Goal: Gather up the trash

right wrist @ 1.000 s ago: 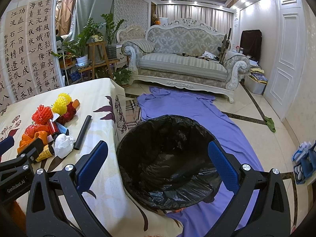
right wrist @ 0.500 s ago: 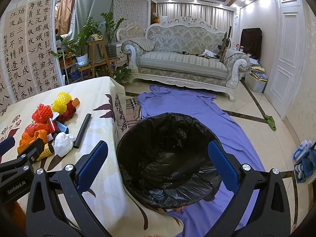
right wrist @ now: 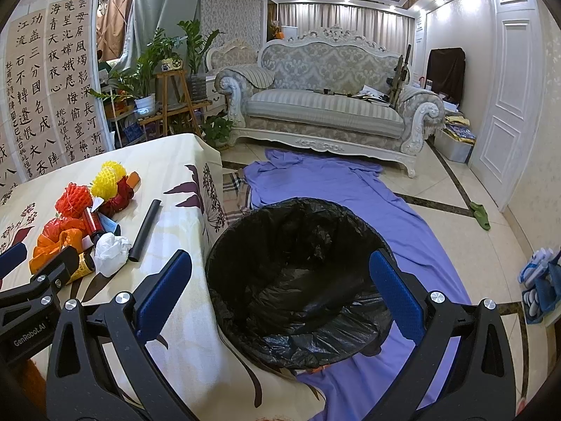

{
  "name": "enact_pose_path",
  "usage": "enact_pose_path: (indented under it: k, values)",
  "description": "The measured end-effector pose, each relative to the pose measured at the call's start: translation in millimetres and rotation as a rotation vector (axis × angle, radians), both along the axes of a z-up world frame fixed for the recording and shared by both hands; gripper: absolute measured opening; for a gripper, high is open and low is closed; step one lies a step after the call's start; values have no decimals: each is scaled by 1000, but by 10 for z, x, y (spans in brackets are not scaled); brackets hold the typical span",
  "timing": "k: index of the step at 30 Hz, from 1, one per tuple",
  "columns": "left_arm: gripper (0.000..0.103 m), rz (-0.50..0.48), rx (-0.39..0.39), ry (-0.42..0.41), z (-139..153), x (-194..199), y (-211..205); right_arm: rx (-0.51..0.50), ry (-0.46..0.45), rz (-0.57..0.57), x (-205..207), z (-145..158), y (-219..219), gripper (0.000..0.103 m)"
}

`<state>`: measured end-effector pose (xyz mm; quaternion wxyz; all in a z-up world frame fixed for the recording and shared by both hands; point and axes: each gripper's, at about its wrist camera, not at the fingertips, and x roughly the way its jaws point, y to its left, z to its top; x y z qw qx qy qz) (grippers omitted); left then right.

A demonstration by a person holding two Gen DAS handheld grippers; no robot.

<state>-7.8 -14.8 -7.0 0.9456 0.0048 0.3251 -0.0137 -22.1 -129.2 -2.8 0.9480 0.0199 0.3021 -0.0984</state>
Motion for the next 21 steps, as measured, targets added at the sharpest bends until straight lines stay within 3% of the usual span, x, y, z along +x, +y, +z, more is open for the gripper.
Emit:
enact_pose_path:
  k: [10, 13, 18, 21]
  values:
    - [96, -10, -14, 20, 18, 30, 128, 19, 17, 11, -21, -48, 1, 98]
    - [96, -3, -15, 29, 9, 7, 212, 26, 34, 28, 17, -45, 44, 86]
    - [96, 13, -12, 29, 38, -32, 419, 38, 62, 68, 70, -49, 154, 77]
    - [95, 27, -17, 30, 53, -74, 554, 42, 69, 88, 95, -36, 216, 77]
